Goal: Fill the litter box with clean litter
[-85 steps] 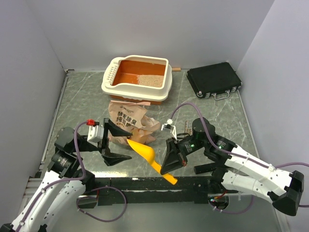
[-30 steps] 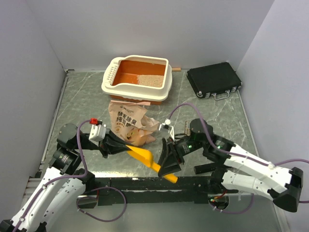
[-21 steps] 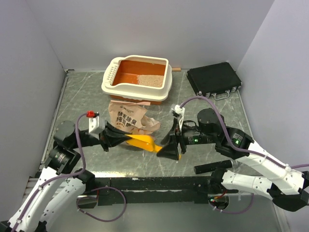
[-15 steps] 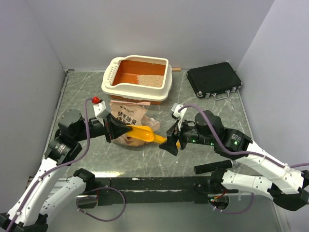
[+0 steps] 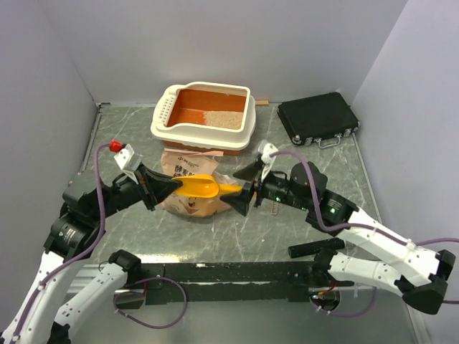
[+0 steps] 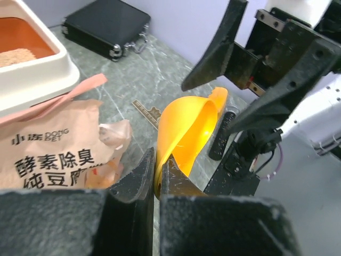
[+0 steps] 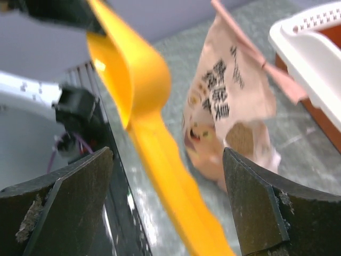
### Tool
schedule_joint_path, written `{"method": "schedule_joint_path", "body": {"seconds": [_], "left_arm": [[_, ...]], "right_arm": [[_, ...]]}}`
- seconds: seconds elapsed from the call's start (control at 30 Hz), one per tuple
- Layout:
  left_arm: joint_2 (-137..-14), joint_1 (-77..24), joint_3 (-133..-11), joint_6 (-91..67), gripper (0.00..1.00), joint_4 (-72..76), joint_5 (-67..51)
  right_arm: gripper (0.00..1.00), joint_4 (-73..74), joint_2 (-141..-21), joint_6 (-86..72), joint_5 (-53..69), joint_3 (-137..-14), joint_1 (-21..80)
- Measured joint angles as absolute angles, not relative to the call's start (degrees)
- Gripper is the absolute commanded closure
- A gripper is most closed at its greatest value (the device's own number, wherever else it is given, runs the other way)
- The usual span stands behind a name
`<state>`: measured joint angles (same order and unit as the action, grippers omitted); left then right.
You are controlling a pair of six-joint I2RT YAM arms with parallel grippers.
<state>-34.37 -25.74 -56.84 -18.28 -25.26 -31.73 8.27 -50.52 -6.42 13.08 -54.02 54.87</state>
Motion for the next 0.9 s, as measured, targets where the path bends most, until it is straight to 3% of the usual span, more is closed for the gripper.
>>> {"method": "schedule_joint_path", "body": {"seconds": [0.4, 0.63, 0.9], "left_arm": [[-30.6, -25.7, -57.1, -19.3, 0.99, -27.3, -24.4], [-30.7, -25.7, -55.5, -20.1, 0.99, -26.7, -24.1], [-31.8, -25.7, -55.1, -20.9, 0.99, -23.9, -24.4]], "right_arm": [[0.10, -25.3, -54.7, -33.1, 37.5, -44.8, 31.4], [0.11, -44.4, -56.4, -49.4, 48.5, -34.6, 25.6], [0.13, -55.2, -58.9, -55.3, 53.3, -31.4, 24.5]]}}
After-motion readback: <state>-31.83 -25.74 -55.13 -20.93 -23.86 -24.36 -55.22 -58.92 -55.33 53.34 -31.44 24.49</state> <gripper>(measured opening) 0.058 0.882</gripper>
